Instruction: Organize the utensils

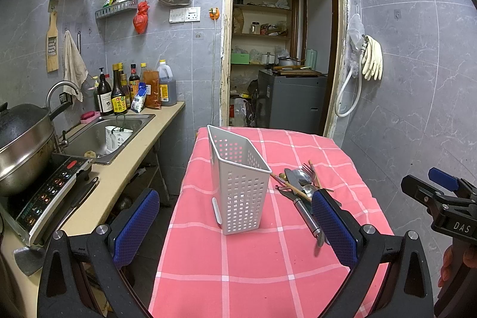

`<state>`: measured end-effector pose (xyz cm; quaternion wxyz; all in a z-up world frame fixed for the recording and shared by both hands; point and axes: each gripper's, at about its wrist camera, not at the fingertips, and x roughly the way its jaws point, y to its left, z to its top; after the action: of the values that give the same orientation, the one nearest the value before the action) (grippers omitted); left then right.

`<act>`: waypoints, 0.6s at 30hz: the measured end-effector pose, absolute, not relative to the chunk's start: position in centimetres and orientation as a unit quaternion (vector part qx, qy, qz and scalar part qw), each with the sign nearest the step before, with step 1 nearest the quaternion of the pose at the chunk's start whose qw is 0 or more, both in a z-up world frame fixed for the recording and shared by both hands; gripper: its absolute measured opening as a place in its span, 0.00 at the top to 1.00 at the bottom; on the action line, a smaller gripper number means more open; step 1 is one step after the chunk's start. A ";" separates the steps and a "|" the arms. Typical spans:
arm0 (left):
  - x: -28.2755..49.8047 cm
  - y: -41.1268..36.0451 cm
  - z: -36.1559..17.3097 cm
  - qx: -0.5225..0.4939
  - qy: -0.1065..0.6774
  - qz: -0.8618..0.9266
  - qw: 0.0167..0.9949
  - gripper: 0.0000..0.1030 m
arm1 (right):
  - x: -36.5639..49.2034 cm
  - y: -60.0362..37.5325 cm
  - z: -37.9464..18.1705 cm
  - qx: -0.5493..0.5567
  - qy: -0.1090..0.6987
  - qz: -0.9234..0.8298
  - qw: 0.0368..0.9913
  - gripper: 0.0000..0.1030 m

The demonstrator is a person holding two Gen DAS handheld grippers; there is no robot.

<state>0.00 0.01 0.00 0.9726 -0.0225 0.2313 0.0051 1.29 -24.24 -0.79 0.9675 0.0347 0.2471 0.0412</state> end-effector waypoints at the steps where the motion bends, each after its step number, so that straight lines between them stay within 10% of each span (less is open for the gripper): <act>1: 0.0 0.0 0.0 -0.022 0.231 0.005 0.973 0.00 | 1.3 -24.2 -0.8 0.035 0.247 0.041 0.967 0.01; 18: 0.0 0.0 0.0 -0.023 0.233 0.006 0.972 0.00 | 1.4 -24.1 -0.8 0.034 0.249 0.042 0.967 0.01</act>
<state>0.01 0.02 -0.01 0.9723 -0.0228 0.2325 0.0058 1.41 -24.11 -0.77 0.9670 0.0342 0.2489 0.0419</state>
